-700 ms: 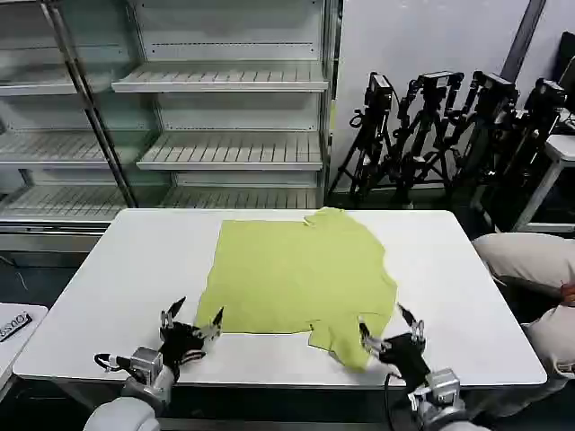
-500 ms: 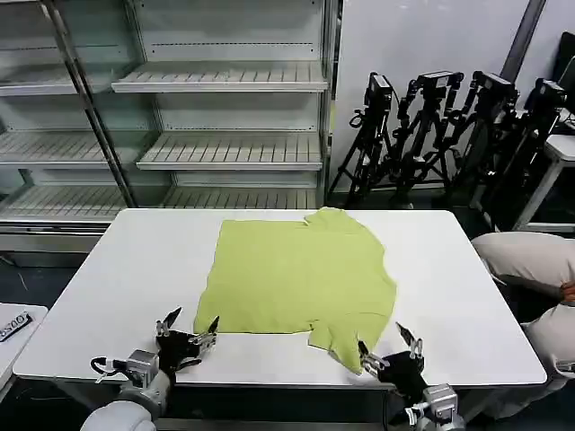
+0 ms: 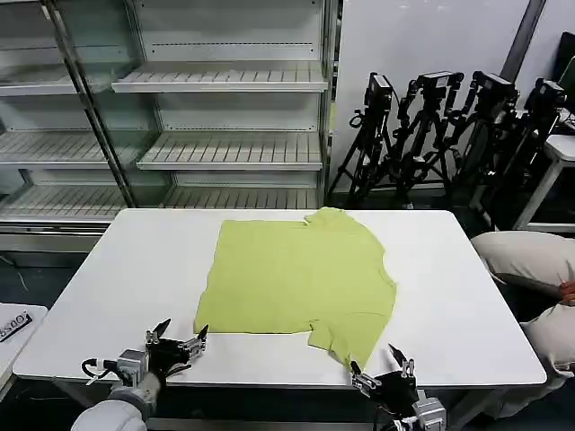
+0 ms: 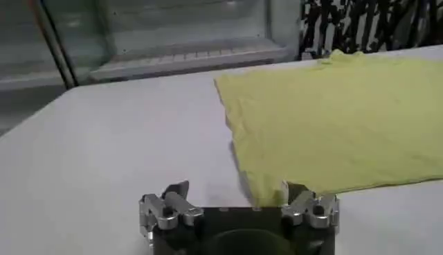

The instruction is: Fold and organize the clothes.

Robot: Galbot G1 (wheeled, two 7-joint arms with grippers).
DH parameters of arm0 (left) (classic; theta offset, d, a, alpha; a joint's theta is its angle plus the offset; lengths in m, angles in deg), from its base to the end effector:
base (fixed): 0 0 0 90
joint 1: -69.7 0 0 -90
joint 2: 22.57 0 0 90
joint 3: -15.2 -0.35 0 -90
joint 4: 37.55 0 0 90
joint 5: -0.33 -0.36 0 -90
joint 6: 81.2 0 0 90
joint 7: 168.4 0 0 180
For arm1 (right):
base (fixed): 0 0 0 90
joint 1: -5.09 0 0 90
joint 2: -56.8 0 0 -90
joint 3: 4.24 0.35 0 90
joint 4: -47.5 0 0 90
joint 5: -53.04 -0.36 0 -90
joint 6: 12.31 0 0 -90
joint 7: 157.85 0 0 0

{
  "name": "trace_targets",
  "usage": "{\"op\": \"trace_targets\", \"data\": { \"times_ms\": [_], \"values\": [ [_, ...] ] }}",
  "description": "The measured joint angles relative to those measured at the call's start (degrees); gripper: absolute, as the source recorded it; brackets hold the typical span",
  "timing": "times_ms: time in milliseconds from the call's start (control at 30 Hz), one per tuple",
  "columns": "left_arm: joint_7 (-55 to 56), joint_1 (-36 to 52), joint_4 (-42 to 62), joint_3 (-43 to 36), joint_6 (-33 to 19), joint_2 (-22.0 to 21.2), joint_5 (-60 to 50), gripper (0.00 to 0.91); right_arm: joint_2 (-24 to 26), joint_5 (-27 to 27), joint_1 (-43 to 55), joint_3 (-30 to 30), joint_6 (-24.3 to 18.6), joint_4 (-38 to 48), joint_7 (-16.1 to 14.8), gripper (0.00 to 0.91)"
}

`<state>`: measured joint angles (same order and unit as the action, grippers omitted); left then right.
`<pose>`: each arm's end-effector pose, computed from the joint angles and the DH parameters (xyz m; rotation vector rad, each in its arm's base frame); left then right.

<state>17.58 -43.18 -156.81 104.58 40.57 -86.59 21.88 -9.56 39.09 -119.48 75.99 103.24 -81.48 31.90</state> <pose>0.2279 0.0732 -0.2676 -0.1453 -2.6530 -0.1553 0.1521 -0.0060 -0.2654 0.2898 -2.6860 0.1525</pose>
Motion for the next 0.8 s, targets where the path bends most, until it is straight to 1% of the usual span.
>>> {"op": "trace_targets", "data": {
  "times_ms": [33,67,100,133,467,800],
  "values": [
    [0.00,0.05,0.06,0.01,0.11,0.01,0.21,0.907,-0.08,-0.02,0.04,-0.18,0.23,0.09,0.16,0.635],
    [-0.02,0.10,0.16,0.01,0.20,0.04,0.42,0.242,-0.19,-0.04,0.10,-0.34,0.47,0.22,0.29,0.161],
    [-0.01,0.17,0.28,0.01,0.29,0.05,0.54,0.060,-0.27,-0.13,0.18,-0.47,0.69,0.39,0.39,0.010],
    [0.00,0.22,0.40,0.01,0.36,0.06,0.68,0.010,-0.32,-0.20,0.27,-0.52,0.79,0.54,0.43,0.000],
    [-0.32,0.50,1.31,-0.13,0.82,0.34,1.41,0.010,-0.41,-1.41,0.60,-1.00,1.13,1.16,0.02,0.000],
    [-0.88,0.07,0.46,-1.10,1.08,0.01,1.15,0.010,-0.18,-1.47,0.98,-1.09,0.92,1.66,-0.68,0.000]
  ]
}}
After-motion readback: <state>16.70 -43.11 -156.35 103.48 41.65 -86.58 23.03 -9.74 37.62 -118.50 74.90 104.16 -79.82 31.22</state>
